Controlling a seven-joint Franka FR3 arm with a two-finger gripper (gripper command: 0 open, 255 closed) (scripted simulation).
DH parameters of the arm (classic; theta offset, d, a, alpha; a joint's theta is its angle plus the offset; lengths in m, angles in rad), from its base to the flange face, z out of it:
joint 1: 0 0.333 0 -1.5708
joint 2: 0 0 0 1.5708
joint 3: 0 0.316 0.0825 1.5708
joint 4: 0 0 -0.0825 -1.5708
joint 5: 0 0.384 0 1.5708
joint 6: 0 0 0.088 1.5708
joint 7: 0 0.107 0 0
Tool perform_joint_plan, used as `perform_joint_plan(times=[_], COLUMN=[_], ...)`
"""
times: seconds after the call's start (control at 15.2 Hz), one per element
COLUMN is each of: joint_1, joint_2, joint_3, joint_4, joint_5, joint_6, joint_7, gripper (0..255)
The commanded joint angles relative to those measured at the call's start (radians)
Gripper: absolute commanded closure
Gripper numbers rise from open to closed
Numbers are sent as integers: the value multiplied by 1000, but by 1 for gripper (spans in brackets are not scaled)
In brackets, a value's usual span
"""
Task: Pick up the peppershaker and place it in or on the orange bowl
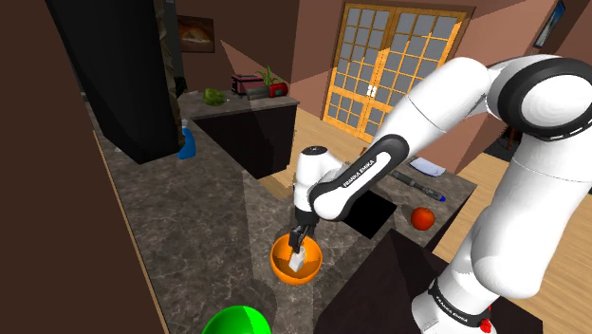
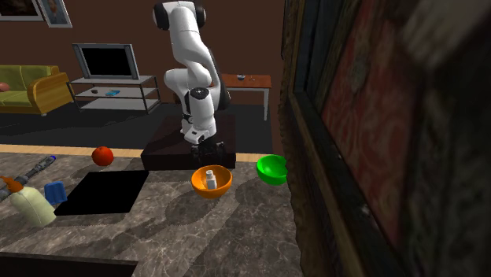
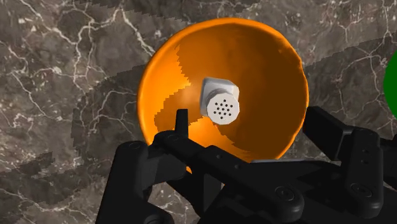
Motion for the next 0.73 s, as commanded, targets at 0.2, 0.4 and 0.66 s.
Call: perform_joint_plan(times=[0.2, 0.4, 0.66], joint_1=[-5, -5, -5], joint_2=[-104, -104, -104], joint_3=[6, 6, 6], joint_4=[19, 19, 19], joint_5=[33, 33, 33], joint_6=[-122, -122, -122], joint_7=[-23, -23, -23], gripper=[0, 0, 0])
